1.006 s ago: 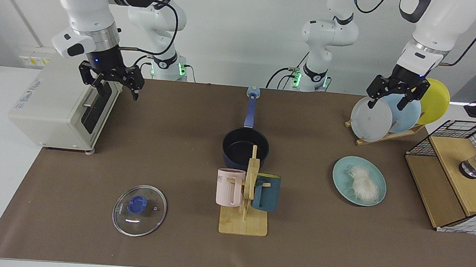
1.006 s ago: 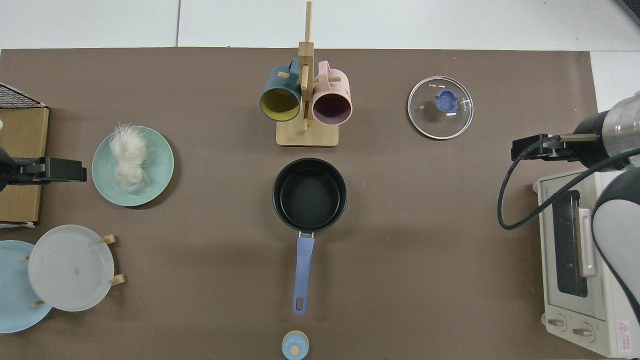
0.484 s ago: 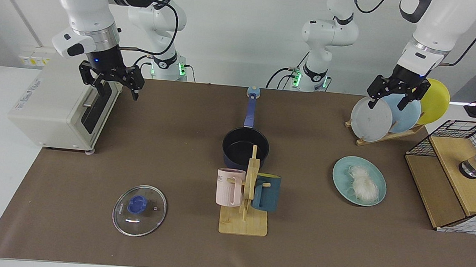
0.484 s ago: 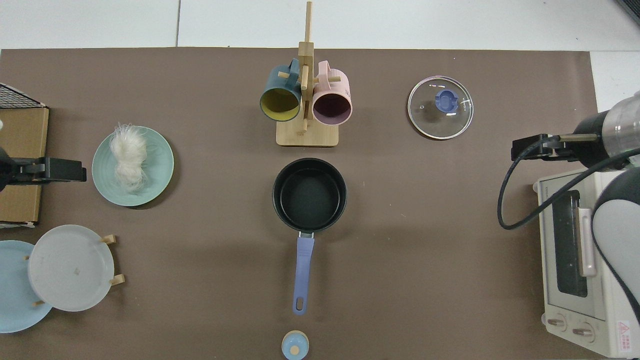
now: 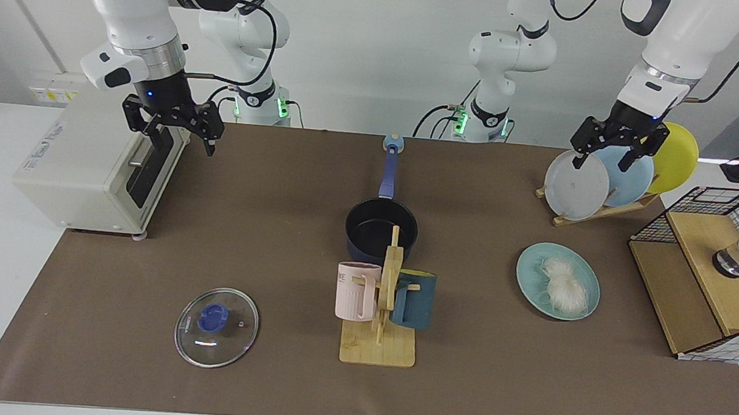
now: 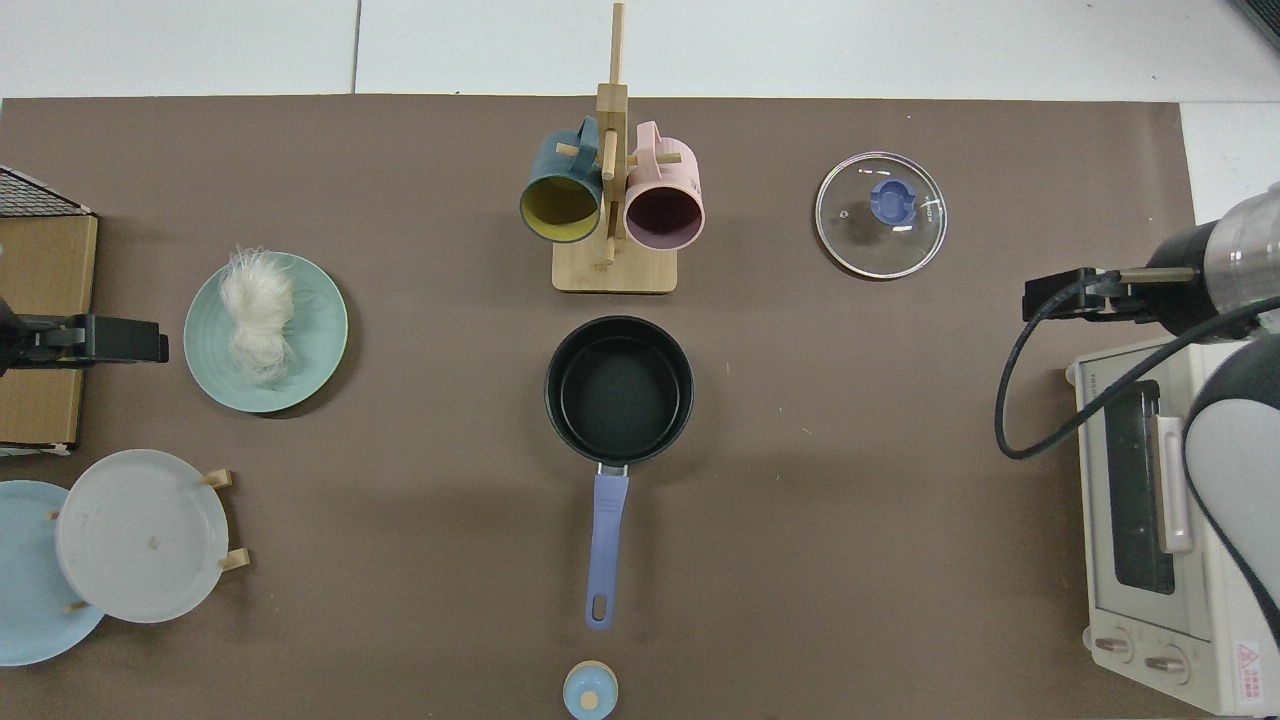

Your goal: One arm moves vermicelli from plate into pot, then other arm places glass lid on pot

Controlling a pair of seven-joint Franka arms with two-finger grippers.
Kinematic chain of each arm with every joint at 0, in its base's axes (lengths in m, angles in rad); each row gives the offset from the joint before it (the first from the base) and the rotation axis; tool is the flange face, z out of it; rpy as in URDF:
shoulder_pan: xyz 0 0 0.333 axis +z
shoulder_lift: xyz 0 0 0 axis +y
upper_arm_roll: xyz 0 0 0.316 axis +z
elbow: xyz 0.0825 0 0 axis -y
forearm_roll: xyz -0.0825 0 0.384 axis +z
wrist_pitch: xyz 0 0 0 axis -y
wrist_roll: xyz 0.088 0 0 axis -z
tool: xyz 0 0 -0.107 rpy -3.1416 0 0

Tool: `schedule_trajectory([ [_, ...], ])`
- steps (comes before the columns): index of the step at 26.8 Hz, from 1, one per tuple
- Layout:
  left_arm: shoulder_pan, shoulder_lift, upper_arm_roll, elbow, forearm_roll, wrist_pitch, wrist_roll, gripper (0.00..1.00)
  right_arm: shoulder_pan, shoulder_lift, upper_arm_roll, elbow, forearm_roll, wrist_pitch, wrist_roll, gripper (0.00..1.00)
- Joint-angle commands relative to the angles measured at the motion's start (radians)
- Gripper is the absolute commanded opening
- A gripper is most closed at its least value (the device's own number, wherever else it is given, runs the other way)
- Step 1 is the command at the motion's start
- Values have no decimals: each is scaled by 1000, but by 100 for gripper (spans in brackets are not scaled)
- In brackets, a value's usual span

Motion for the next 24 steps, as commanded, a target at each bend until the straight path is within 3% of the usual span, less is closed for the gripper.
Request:
schedule_trajectory([
  [1, 4, 13, 8, 14, 16, 34, 39, 100, -16, -6, 6, -1, 28, -1, -41, 100],
  [10, 6, 109, 9, 14, 17, 90, 62, 100, -16, -6, 6, -1, 28, -3, -41, 100],
  [17, 9, 230, 11, 3, 16, 198, 54, 100, -16, -6, 5, -1, 28, -1, -41, 100],
  [20, 36, 244, 18, -58, 14, 283, 63, 100, -16, -6, 5, -1, 28, -3, -41, 100],
  [24, 33, 322, 18, -80, 14, 370, 40, 100, -16, -6, 6, -1, 28, -3, -41, 100],
])
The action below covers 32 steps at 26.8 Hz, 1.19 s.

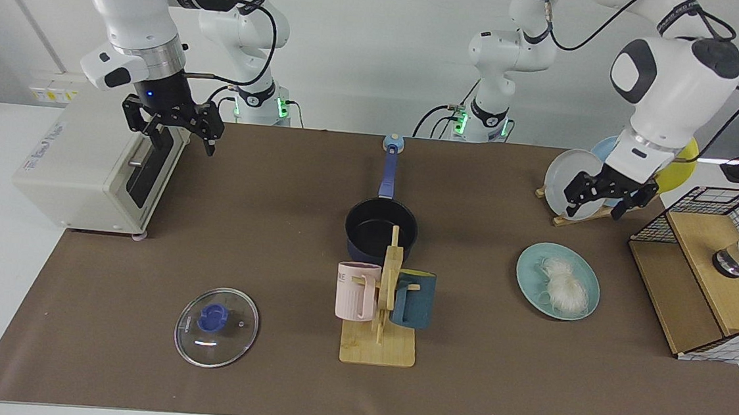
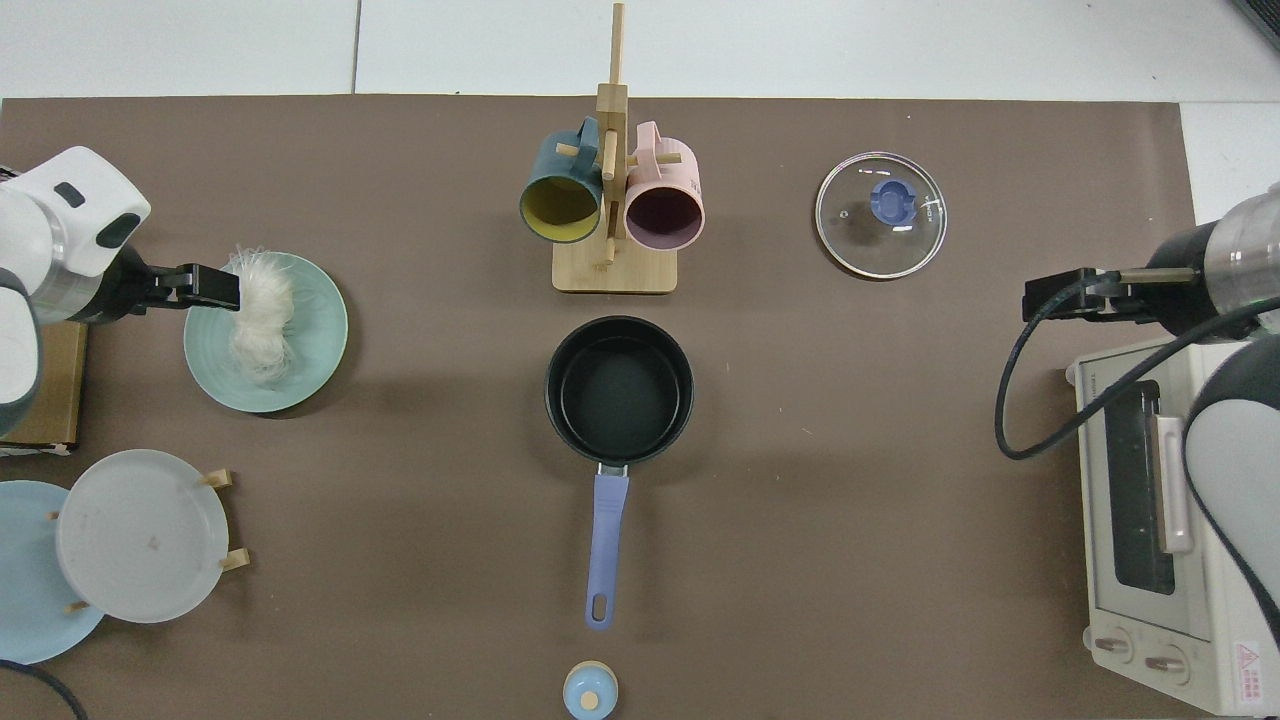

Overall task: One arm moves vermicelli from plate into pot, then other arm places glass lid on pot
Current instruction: 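Reach the left gripper to the vermicelli on the blue plate and grasp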

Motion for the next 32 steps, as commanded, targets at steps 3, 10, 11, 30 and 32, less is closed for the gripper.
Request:
schedule_trajectory([
  [3, 12, 89, 0, -42, 11, 113, -47, 100, -16, -6, 6, -1, 28, -1, -41, 100],
  [10, 14, 186, 0, -43, 7, 190, -101, 100, -16, -6, 6, -1, 28, -3, -41, 100],
  [11, 12, 192, 0, -43, 7, 194, -113, 100, -16, -6, 5, -2, 28, -3, -41, 100],
  [30, 12, 254, 0, -80, 7, 317, -121, 97, -16, -6, 6, -1, 28, -3, -41, 100],
  [32, 6, 255, -1, -77, 14, 299, -127, 71, -16, -6, 6, -1, 28, -3, -41, 100],
])
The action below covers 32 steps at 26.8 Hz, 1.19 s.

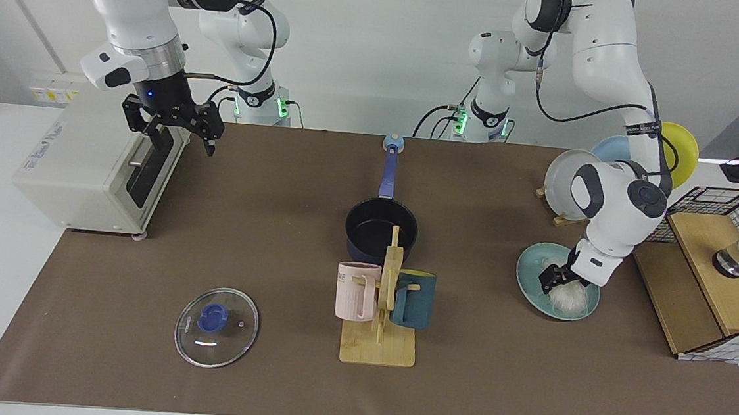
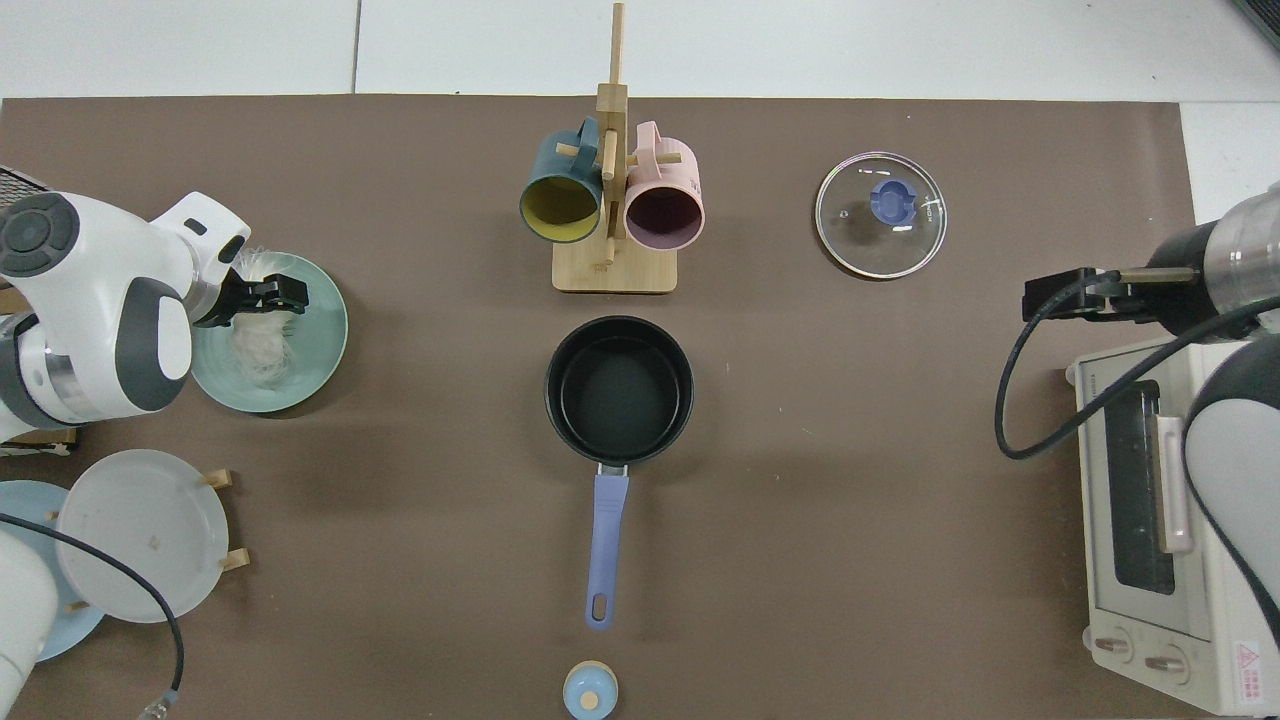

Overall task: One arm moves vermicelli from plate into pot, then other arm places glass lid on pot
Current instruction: 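Reach the left gripper to the vermicelli on the blue plate and grasp, then carry the vermicelli with the left gripper over the black saucepan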

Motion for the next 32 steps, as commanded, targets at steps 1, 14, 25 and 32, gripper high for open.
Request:
schedule_trajectory([
  [1, -9, -8, -3, -11, 15, -18, -11, 50, -16, -6, 5, -2, 28, -3, -41, 100],
  [14, -10, -132, -38, 133, 15, -261, -18, 0, -16, -6, 6, -1, 28, -3, -41, 100],
  [25, -10, -307, -214, 124, 14, -487, -209, 0, -16, -6, 5, -1, 28, -1, -41, 100],
  [32, -10, -347, -406, 75, 1, -480, -408, 0, -16, -6, 5, -1, 28, -3, -41, 100],
])
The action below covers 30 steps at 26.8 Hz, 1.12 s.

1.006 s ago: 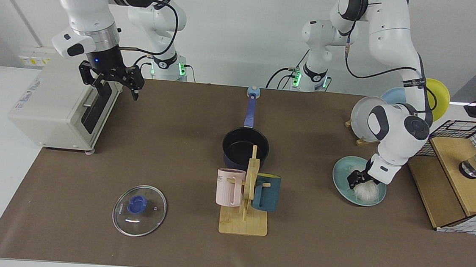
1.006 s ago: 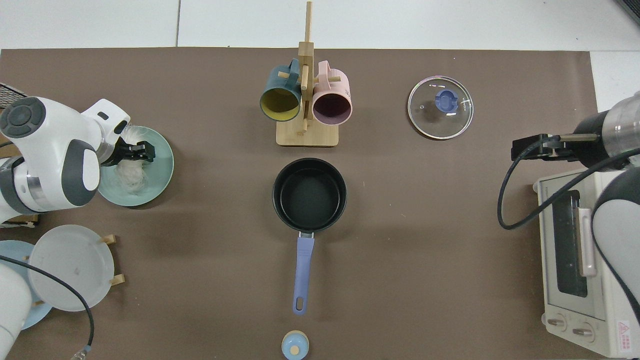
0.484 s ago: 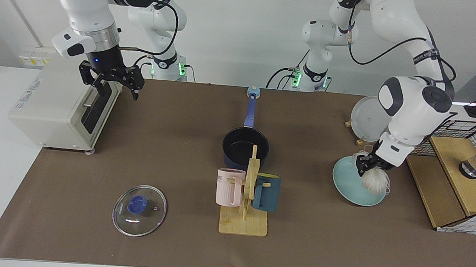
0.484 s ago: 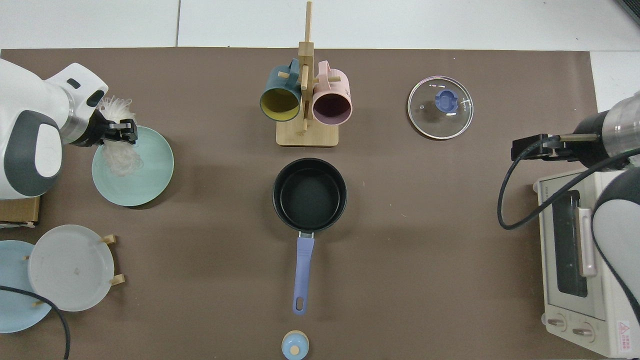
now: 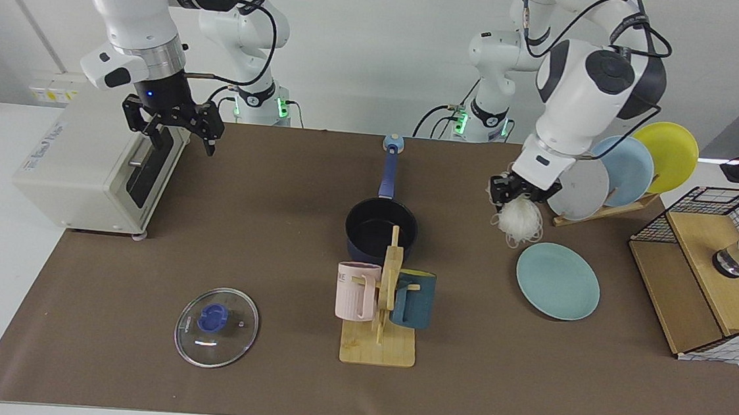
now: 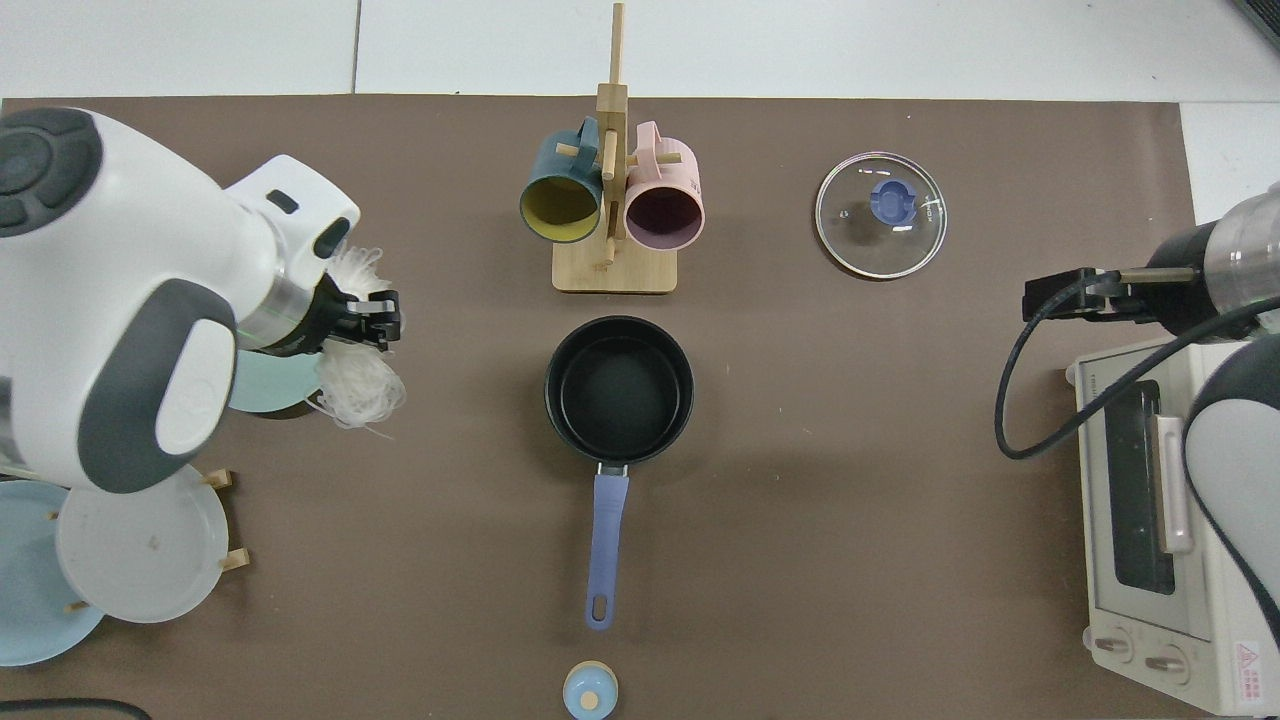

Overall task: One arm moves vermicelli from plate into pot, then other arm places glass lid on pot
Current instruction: 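Carry the vermicelli with the left gripper over the black saucepan, then release the vermicelli into the pot while the right gripper grasps the glass lid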

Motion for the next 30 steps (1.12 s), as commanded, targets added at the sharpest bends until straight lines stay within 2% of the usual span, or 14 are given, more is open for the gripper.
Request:
schedule_trajectory([
  [1, 0, -36, -113, -64, -2, 82, -154, 0, -16, -6, 6, -1, 28, -3, -41, 100],
  [5, 0, -39, -211, -124, -5, 182, -247, 0, -16, -8, 6, -1, 28, -15, -41, 100],
  [9, -1, -33, -233, -142, -63, 254, -267, 0, -33, -11, 5, -1, 29, -27, -50, 100],
  [12, -21, 36, -259, -161, -54, 346, -315, 0, -47, 0, 5, 25, 9, -28, -52, 100],
  [15, -24, 81, -261, -170, -37, 413, -342, 0, -55, 33, 5, 87, -21, -117, -59, 100],
  [19, -36, 130, -270, -170, -34, 447, -365, 0, -36, 202, 9, 301, -54, -202, -70, 100],
  [23, -70, 216, -273, -170, 61, 525, -466, 0, -30, 400, 15, 487, -58, -193, -70, 100],
  [25, -70, 245, -287, -170, 97, 539, -492, 0, -1, 500, 9, 582, -84, -165, -70, 100],
  [27, -70, 251, -291, -170, 98, 550, -495, 0, 11, 569, 11, 617, -110, -112, -72, 100],
  [30, -70, 259, -291, -170, 98, 558, -497, 0, 34, 630, 9, 622, -113, -35, -72, 100],
])
